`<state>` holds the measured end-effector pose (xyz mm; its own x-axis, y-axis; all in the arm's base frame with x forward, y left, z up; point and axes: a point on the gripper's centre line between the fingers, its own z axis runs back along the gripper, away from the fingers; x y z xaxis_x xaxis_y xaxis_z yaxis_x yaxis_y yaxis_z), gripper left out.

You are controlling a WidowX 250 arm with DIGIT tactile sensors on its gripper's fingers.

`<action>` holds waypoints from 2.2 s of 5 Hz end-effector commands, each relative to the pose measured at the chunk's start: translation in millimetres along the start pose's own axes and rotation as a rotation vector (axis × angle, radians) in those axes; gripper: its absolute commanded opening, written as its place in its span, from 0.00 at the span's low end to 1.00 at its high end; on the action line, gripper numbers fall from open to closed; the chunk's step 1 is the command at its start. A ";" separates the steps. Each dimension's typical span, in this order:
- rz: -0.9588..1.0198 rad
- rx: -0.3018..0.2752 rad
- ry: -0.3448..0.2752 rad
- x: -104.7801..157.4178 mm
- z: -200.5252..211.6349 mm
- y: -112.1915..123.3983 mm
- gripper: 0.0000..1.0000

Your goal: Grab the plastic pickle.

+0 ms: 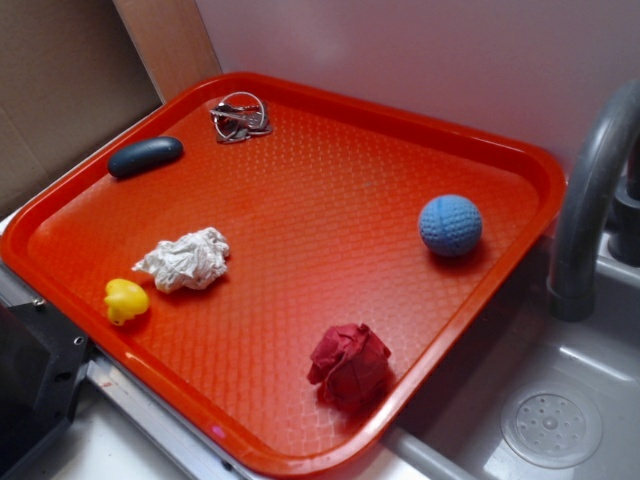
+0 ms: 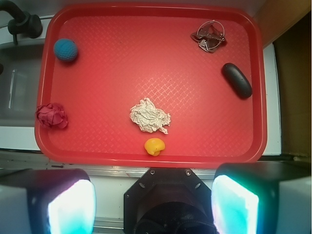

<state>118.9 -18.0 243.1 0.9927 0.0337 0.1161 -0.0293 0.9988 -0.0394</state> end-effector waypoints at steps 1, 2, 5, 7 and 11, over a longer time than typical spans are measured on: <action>0.000 0.000 0.000 0.0 0.0 0.0 1.00; -0.243 -0.087 -0.017 24.0 -51.3 48.0 1.00; -0.350 -0.121 -0.020 34.0 -92.9 70.1 1.00; -0.350 -0.121 -0.020 34.0 -92.9 70.1 1.00; -0.559 0.037 -0.073 94.0 -174.8 124.4 1.00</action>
<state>219.6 99.9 62.9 0.8584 -0.4906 0.1498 0.4913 0.8703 0.0350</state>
